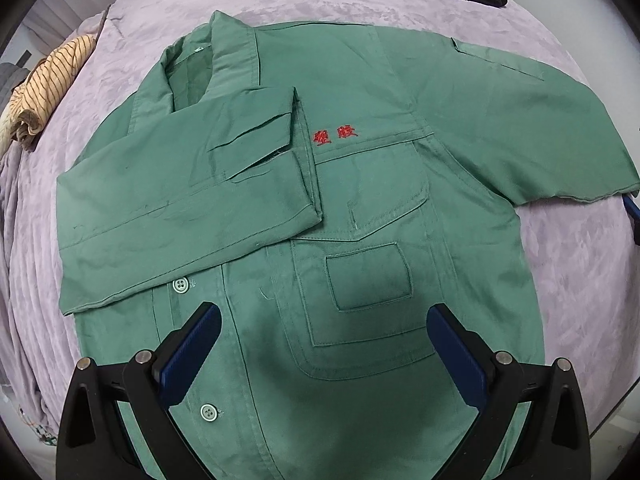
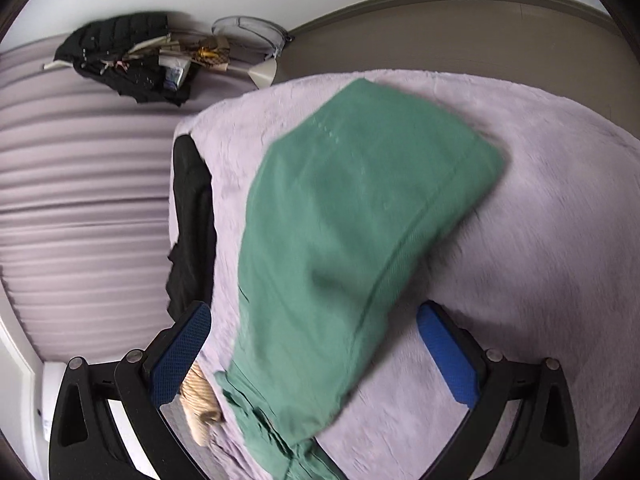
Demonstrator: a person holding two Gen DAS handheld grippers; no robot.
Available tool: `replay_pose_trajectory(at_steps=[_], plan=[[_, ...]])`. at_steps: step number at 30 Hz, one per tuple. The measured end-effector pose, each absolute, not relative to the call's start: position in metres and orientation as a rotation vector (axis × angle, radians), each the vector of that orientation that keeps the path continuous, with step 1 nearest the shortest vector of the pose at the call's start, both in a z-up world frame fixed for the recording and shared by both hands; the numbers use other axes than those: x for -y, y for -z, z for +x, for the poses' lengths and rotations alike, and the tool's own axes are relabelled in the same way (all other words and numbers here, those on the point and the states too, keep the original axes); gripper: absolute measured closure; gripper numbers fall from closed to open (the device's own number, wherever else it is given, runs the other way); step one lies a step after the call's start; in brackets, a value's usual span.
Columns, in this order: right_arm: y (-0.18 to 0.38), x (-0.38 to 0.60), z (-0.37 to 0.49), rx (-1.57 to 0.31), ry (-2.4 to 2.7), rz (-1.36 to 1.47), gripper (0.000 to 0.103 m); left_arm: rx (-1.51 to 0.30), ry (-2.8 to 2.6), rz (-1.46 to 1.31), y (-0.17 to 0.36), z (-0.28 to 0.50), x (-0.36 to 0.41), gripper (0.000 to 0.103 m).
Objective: Fold large clothes
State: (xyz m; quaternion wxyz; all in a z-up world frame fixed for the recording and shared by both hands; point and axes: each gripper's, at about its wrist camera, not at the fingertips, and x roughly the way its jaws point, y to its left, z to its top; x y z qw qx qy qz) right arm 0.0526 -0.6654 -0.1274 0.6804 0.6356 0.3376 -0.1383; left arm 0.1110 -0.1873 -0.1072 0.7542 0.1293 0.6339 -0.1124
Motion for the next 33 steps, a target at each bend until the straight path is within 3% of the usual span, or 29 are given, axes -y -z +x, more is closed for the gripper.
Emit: replay_pose_trajectory(at_steps=[8,9,10,12,17,23,28,33], plan=[[0.142,0.694,0.053,-0.606,0.358,1.598,0.001,-1.392,0.214,0.279,0.111,0.113,0.187,0.000],[0.143,0.695,0.054,-0.595,0.361,1.609,0.007,-1.394,0.211,0.276,0.111,0.113,0.186,0.000],[0.142,0.695,0.054,-0.591,0.365,1.607,0.017,-1.394,0.207,0.272,0.111,0.114,0.185,0.000],[0.143,0.695,0.059,-0.632,0.376,1.584,0.092,-1.393,0.201,0.264,0.111,0.115,0.181,0.000],[0.121,0.688,0.066,-0.613,0.303,1.472,0.095,-1.363,0.182,0.236,0.105,0.117,0.163,0.000],[0.056,0.633,0.109,-0.662,0.117,1.204,0.095,-1.312,0.135,0.179,0.097,0.126,0.119,0.000],[0.000,0.534,0.154,-0.757,-0.044,0.894,0.095,-1.288,0.098,0.135,0.091,0.144,0.068,0.000],[-0.005,0.394,0.183,-0.875,-0.216,0.658,0.095,-1.260,0.080,0.115,0.090,0.165,0.014,0.000]])
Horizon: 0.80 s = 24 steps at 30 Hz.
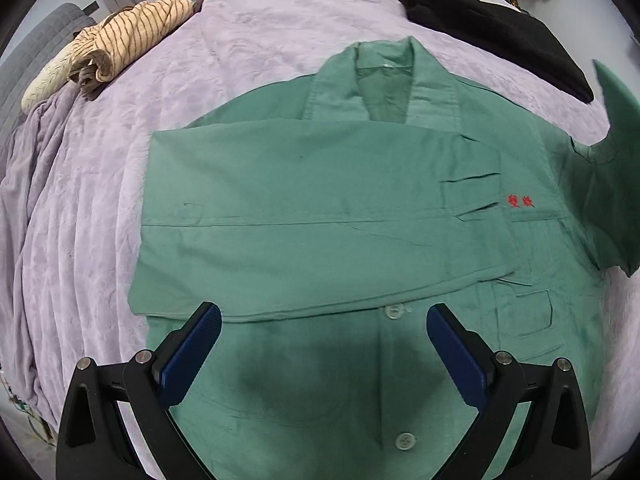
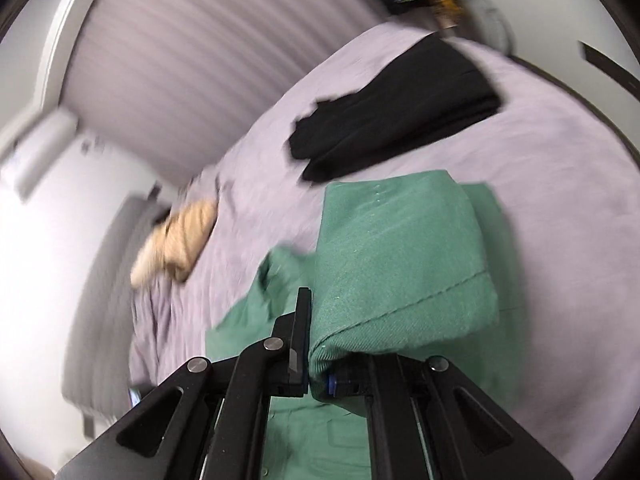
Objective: Fold large clothes
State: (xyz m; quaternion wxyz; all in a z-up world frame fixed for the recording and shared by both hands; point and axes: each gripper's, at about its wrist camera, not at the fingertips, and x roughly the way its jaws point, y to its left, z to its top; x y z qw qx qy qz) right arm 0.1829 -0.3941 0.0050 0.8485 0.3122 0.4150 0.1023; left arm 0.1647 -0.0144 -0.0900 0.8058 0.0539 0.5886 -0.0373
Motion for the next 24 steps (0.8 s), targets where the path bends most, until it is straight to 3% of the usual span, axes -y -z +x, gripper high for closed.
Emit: replay_pose_trajectory(at_steps=[5,10,13,14,15,17,20,24], plan=[[0.058,0.256,0.214,-1.045,-0.325,0.510,0.095,-1.231,0.022,0.092,0.096,0.179,-0.034,0.000],[0.148,0.199,0.223,-1.254,-0.260,0.520,0.090,-1.255,-0.005,0.047,0.111,0.182,-0.066,0.000],[0.160,0.212,0.211,-1.268,-0.239,0.638,0.061,-1.262,-0.003,0.041,0.118,0.178,-0.079,0.000],[0.156,0.219,0.204,-1.255,-0.214,0.673,0.040,-1.267,-0.002,0.038,0.119,0.176,-0.082,0.000],[0.150,0.227,0.198,-1.227,-0.182,0.702,0.031,-1.272,-0.001,0.033,0.120,0.175,-0.084,0.000],[0.139,0.246,0.190,-1.165,-0.105,0.771,0.032,-1.279,-0.006,0.024,0.122,0.174,-0.091,0.000],[0.132,0.254,0.203,-1.156,-0.070,0.819,0.093,-1.271,-0.015,0.013,0.120,0.175,-0.100,0.000],[0.098,0.215,0.228,-1.107,-0.162,0.629,0.093,-1.248,-0.045,-0.030,0.115,0.174,-0.117,0.000]])
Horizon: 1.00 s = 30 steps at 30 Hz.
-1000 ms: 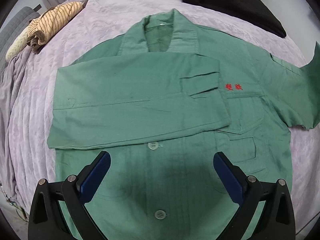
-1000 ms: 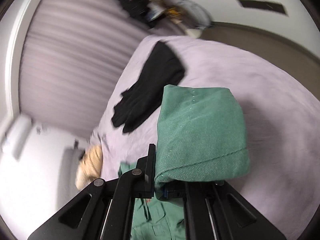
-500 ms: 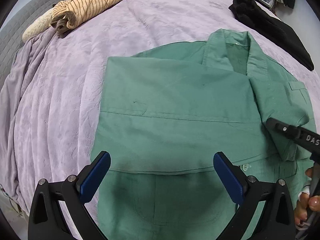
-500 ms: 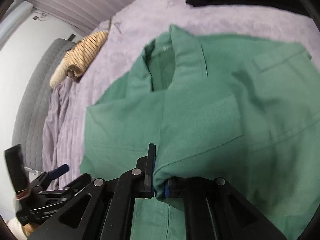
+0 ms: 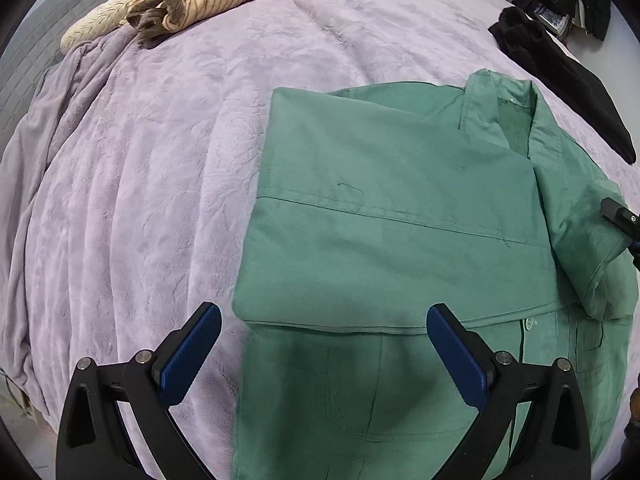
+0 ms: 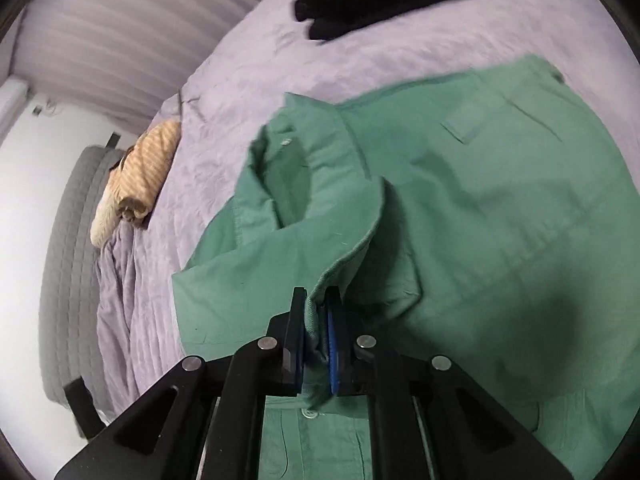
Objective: Fold large clothes
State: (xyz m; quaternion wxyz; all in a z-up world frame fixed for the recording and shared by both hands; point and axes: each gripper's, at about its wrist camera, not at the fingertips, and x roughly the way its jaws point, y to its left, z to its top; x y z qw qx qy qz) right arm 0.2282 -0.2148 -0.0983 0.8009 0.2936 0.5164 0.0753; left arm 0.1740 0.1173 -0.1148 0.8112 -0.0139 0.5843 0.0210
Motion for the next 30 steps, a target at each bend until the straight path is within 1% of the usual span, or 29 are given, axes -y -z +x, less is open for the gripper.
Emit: replay_pose_trajectory(at_steps=[2,4,7,8,9,10,11,14,20,23,24,25,26,27,28,30], plan=[[0.084,0.180,0.232,-1.101,-0.232,0.491,0.093,-1.253,-0.063,-0.049,0.117,0.175,-0.128,0.000],[0.085,0.139,0.233,-1.122,-0.294,0.339,0.091,-1.267,-0.081,-0.056,0.121,0.176,-0.137,0.000],[0.107,0.101,0.234,-1.226,-0.364,0.233,0.071,-1.278,-0.085,-0.084,0.125,0.177,-0.142,0.000],[0.115,0.094,0.232,-1.266,-0.383,0.232,0.058,-1.280,-0.071,-0.101,0.125,0.178,-0.141,0.000],[0.121,0.092,0.227,-1.290,-0.392,0.243,0.055,-1.281,-0.049,-0.119,0.125,0.179,-0.140,0.000],[0.123,0.093,0.222,-1.299,-0.398,0.268,0.055,-1.283,-0.016,-0.142,0.126,0.182,-0.136,0.000],[0.124,0.099,0.215,-1.302,-0.399,0.303,0.053,-1.287,0.030,-0.167,0.127,0.185,-0.129,0.000],[0.122,0.140,0.193,-1.304,-0.348,0.454,0.043,-1.303,0.162,-0.213,0.134,0.198,-0.101,0.000],[0.123,0.250,0.149,-1.263,-0.163,0.715,0.040,-1.382,0.372,-0.259,0.167,0.236,-0.027,0.000],[0.130,0.300,0.128,-1.224,-0.085,0.858,0.038,-1.363,0.363,-0.237,0.171,0.247,-0.006,0.000],[0.134,0.313,0.122,-1.209,-0.059,0.904,0.038,-1.353,0.374,-0.250,0.168,0.250,-0.002,0.002],[0.137,0.324,0.118,-1.195,-0.043,0.938,0.037,-1.341,0.386,-0.266,0.165,0.253,0.002,0.026],[0.140,0.333,0.114,-1.181,-0.029,0.970,0.035,-1.343,0.387,-0.263,0.163,0.256,0.006,0.061],[0.144,0.340,0.111,-1.168,-0.017,0.998,0.033,-1.353,0.381,-0.250,0.162,0.260,0.008,0.073],[0.147,0.349,0.107,-1.151,-0.010,1.031,0.033,-1.354,0.378,-0.260,0.160,0.264,0.006,0.096],[0.154,0.362,0.103,-1.113,0.005,1.104,0.033,-1.329,0.394,-0.328,0.152,0.270,-0.006,0.096]])
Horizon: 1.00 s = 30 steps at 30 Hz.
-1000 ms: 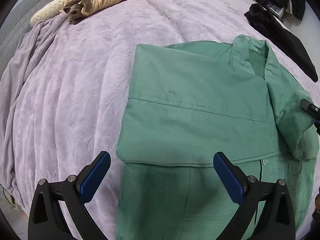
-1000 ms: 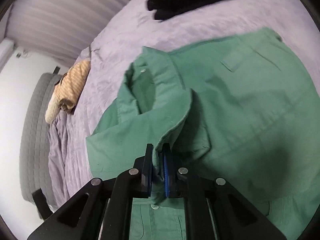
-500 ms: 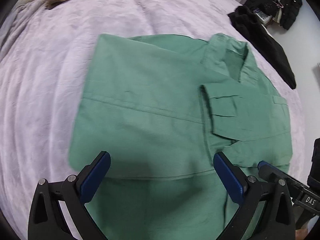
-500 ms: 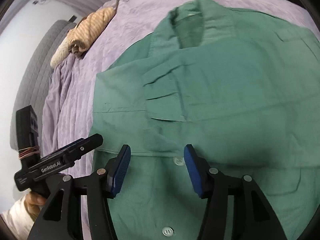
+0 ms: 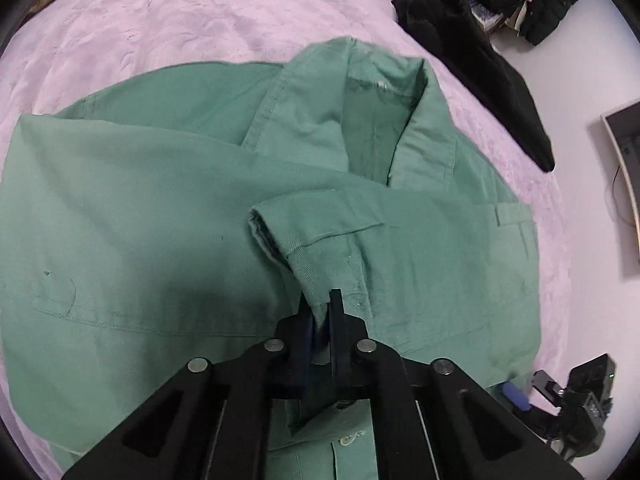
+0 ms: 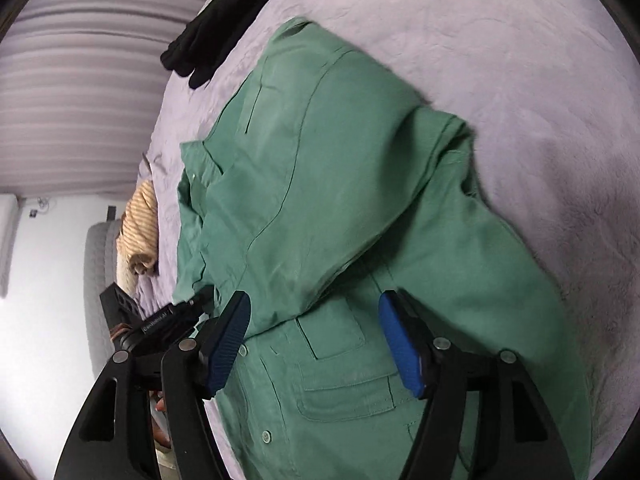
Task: Fold large clothes
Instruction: 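Grasp the folded sleeve with the left tool and straighten it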
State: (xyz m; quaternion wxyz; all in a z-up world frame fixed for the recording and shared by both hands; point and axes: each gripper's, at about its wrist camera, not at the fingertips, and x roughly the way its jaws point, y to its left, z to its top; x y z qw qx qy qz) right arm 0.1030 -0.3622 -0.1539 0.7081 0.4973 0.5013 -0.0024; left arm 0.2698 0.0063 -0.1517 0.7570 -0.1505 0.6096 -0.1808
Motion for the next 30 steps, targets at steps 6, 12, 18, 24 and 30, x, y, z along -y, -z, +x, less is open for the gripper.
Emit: replay_pose_trajectory(at_steps=[6,12,18,24,30], plan=[[0.169,0.395,0.095,-0.956,0.046,1.334,0.033,-1.287,0.334,-0.341,0.142,0.290,-0.045,0.096],[0.185,0.409,0.100,-0.888,0.097,1.461,0.098,-1.305,0.314,-0.276,0.146,0.284,-0.038,0.096],[0.143,0.427,0.102,-0.925,0.198,1.168,0.100,-1.319,0.348,-0.196,0.152,0.274,-0.020,0.096],[0.167,0.422,0.109,-1.043,0.229,1.066,0.101,-1.308,0.245,-0.041,0.158,0.259,-0.017,0.056],[0.130,0.411,0.110,-1.099,0.098,0.968,0.089,-1.271,0.176,-0.051,0.140,0.252,-0.059,0.039]])
